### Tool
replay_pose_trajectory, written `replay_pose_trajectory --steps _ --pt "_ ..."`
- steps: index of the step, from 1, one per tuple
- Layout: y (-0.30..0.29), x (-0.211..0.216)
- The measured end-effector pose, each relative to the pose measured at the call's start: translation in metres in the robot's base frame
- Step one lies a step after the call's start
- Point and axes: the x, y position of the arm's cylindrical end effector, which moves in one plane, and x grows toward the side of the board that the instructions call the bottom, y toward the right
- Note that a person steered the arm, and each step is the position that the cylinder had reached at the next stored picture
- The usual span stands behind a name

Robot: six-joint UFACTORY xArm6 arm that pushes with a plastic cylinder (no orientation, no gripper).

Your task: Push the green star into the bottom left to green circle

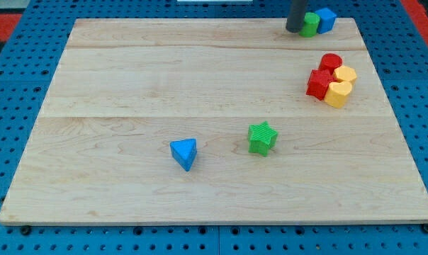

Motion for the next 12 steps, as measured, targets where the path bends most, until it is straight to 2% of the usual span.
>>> replay_pose_trajectory --steps 1,2,3,5,6,7,10,11,12 --pt "-0.062 0.034" --pt "-0.095 0.104" --pt "-0.097 0.184" --pt "0.036 0.313" --pt "-0.027 0.366" --pt "-0.087 0.339" --pt "-0.075 0.180" --pt "-0.075 0.204" --pt "-0.043 0.232"
